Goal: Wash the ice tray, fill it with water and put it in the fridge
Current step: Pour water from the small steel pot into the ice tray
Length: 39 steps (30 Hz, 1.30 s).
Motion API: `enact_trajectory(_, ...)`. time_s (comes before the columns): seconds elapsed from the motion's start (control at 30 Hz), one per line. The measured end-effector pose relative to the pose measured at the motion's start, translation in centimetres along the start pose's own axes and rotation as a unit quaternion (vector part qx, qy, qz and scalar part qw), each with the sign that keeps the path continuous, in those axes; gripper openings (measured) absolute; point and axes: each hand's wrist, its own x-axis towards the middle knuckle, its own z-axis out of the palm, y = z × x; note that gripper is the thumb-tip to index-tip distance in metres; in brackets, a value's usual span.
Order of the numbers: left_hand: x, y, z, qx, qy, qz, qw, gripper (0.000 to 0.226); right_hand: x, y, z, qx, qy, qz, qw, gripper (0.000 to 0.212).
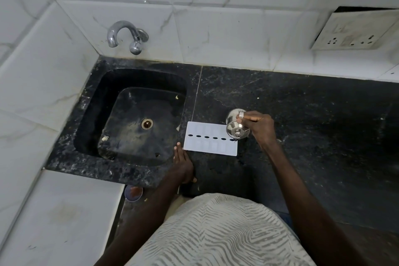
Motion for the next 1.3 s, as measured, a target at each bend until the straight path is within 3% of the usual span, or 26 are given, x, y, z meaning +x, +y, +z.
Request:
enact_trajectory(0.23,0.2,0.1,0.0,-0.006,-0.002,-0.006,1.000,0.130,0.2,0.1,0.0,0.010,0.009,0.004,1.000,0.021)
enact_trajectory(0.5,0.2,0.0,0.0,-0.005,-0.002,-0.008,1.000,0.131,0.4,-0.1,0.7,0.085,0.022,0.068,0.994,0.022)
enact_trajectory(0.9,0.2,0.0,0.0,-0.010,-0.004,-0.007,1.000,0.132,-0.2,-0.1,2.6,0.029,-0.008,-0.011,0.999,0.019)
enact_trajectory(1.3,0.2,0.0,0.0,-0.013,-0.006,-0.002,1.000,0.130,0.0,-0.4,2.5,0.036,0.012,-0.023,0.999,0.022)
